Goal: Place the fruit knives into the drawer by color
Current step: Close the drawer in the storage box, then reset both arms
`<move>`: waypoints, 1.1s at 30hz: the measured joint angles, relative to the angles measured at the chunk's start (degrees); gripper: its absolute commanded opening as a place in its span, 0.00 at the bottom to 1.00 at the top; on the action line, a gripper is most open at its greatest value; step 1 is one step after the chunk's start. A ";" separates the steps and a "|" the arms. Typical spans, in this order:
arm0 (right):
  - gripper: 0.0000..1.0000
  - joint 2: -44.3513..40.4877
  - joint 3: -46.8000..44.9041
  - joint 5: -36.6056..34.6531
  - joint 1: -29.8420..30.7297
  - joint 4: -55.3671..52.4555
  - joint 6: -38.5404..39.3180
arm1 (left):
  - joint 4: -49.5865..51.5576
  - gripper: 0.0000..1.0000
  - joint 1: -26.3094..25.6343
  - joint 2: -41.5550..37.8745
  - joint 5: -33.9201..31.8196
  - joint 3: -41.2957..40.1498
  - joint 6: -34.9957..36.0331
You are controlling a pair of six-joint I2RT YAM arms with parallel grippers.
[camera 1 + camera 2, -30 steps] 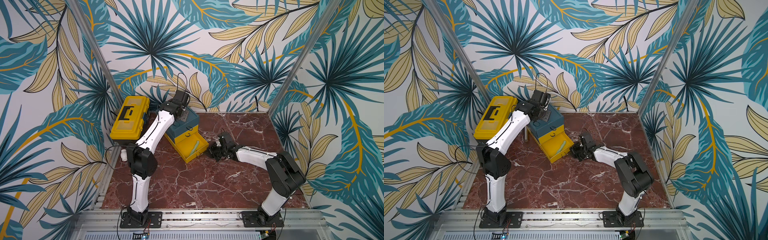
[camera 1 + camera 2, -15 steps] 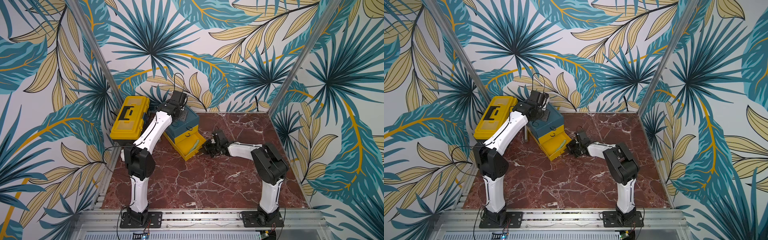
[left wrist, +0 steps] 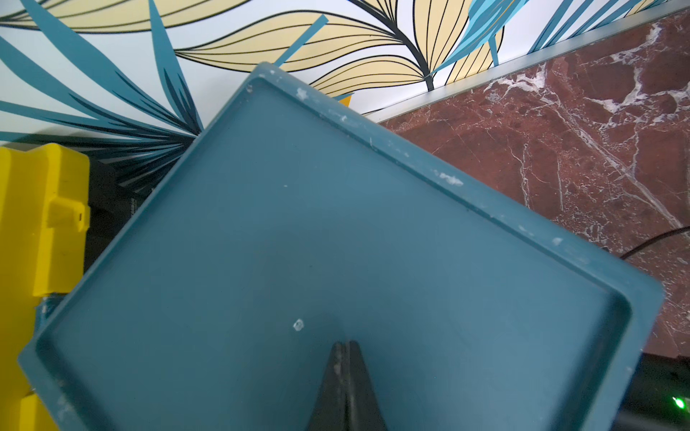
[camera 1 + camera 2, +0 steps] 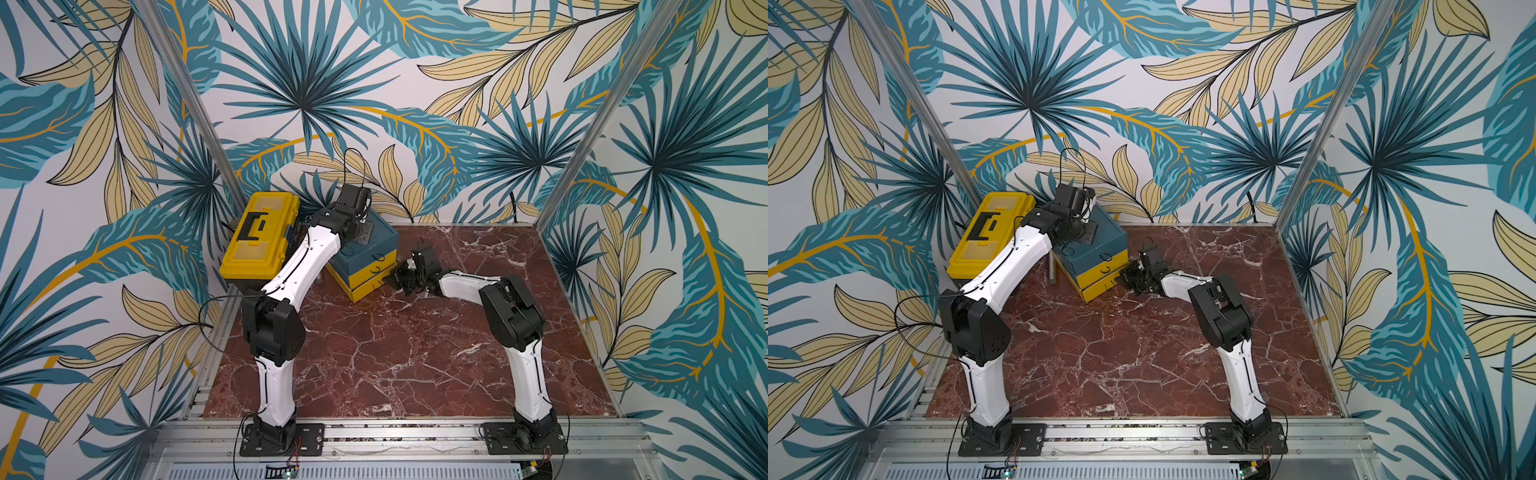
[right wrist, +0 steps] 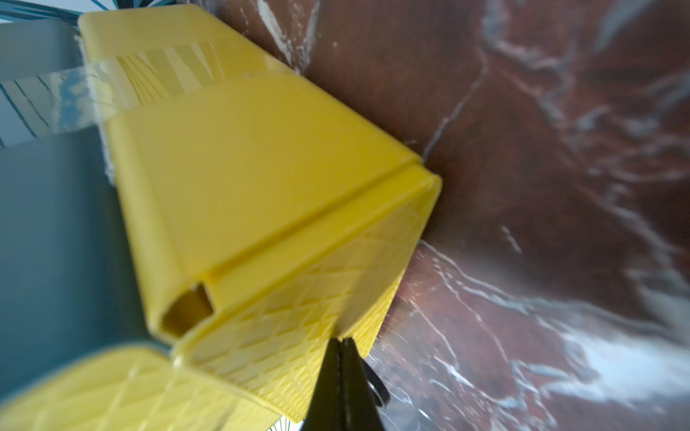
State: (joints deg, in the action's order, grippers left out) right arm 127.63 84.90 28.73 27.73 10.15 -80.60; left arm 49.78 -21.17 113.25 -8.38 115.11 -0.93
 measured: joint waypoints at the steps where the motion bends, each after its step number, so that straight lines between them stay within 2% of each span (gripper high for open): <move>1: 0.00 0.79 0.63 0.66 0.00 0.85 -0.42 | -0.11 0.00 0.02 -0.04 0.09 -0.13 0.00; 6: 0.00 2.56 0.96 3.13 0.00 3.61 -1.46 | -0.07 0.00 0.15 -0.37 0.07 -0.31 -0.02; 10: 0.00 -0.61 -1.86 3.04 0.02 4.04 0.63 | 2.97 0.00 -0.79 -0.90 -1.25 1.03 0.11; 12: 0.07 -4.85 -4.09 2.78 0.00 2.69 2.97 | 5.33 0.00 -1.79 -2.05 -2.80 0.83 0.28; 13: 0.11 -7.37 -5.14 2.47 0.00 1.79 4.17 | 5.84 0.06 -2.32 -3.04 -3.34 0.13 0.24; 14: 0.18 -10.43 -6.08 2.14 0.00 0.39 5.77 | 5.99 0.13 -2.67 -4.74 -3.93 -1.25 0.02; 16: 0.41 -16.83 -6.95 1.31 -0.20 -3.13 9.53 | 5.25 0.30 -3.41 -9.88 -4.70 -6.10 -0.70; 18: 0.85 -23.67 -7.06 0.20 -0.48 -7.43 13.86 | 3.74 0.53 -3.67 -17.38 -5.38 -13.18 -1.33; 19: 0.97 -26.73 -7.08 -0.59 -0.70 -9.66 16.04 | 2.32 0.73 -3.61 -21.33 -5.70 -17.11 -1.81; 20: 1.00 -29.99 -7.21 -1.42 -1.03 -12.09 18.53 | 0.59 0.95 -3.43 -25.92 -6.14 -21.81 -1.95; 21: 1.00 -32.52 -7.48 -2.21 -1.42 -13.90 20.57 | -1.38 1.00 -3.17 -30.21 -6.49 -26.51 -2.10; 25: 1.00 -41.48 -9.40 -6.97 -4.37 -24.06 30.40 | -10.56 1.00 -1.07 -47.63 -7.91 -48.68 -2.51; 28: 1.00 -43.95 -10.93 -13.25 -7.61 -32.26 36.63 | -17.35 1.00 1.09 -57.09 -8.87 -63.10 -2.01; 33: 1.00 -46.25 -17.70 -28.39 -12.85 -38.38 46.58 | -34.23 1.00 5.99 -64.92 -10.23 -82.31 -0.55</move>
State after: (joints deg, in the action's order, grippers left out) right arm 81.38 67.20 0.34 14.87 -28.23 -34.02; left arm 15.55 -15.18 48.34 -18.61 32.80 -1.48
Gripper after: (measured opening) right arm 0.994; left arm 0.997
